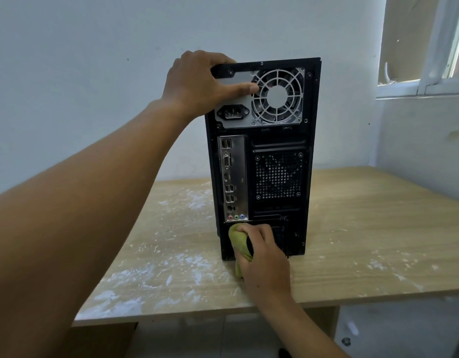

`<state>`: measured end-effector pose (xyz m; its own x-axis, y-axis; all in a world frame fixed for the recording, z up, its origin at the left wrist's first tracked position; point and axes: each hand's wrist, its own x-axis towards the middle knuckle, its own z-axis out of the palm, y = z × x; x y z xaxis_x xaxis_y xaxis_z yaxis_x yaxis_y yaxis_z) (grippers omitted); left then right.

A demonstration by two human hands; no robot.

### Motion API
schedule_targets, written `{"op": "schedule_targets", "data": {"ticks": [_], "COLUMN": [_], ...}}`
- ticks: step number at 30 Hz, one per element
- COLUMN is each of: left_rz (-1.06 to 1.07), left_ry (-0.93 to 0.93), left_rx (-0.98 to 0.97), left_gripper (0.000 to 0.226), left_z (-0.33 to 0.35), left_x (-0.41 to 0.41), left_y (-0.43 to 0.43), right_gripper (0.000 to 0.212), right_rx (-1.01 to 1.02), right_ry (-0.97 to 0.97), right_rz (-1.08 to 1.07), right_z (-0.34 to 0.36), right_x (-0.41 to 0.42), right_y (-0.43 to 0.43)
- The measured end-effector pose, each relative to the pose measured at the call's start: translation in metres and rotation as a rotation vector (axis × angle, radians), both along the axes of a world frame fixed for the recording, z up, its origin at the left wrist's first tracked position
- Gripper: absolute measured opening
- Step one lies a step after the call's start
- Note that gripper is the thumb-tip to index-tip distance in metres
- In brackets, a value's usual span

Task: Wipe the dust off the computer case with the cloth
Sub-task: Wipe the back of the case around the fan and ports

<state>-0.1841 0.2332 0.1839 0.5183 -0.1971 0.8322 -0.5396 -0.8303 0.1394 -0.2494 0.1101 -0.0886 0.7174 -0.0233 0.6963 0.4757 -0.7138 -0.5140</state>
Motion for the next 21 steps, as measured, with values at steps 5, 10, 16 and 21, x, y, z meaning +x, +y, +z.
{"op": "schedule_targets", "data": {"ticks": [5,10,16,21], "left_rz": [0.007,0.009,0.006,0.0], "left_ry": [0.009,0.014,0.006,-0.012], "left_rx": [0.01,0.008,0.011,0.01], "left_gripper": [0.072,0.072,0.071,0.073], "left_z": [0.0,0.0,0.001,-0.001], "left_x": [-0.003,-0.003,-0.003,0.0], "left_y": [-0.001,0.0,0.0,0.0], "right_gripper": [0.039,0.04,0.034,0.03], "right_rx": [-0.182,-0.336,-0.443,-0.51], "right_ry": [0.172,0.276,0.383,0.374], "right_rz": [0.014,0.024,0.036,0.099], "right_z": [0.003,0.006,0.018,0.025], "right_x": [-0.003,-0.007,-0.001,0.0], "right_y": [-0.002,-0.003,0.0,0.001]}}
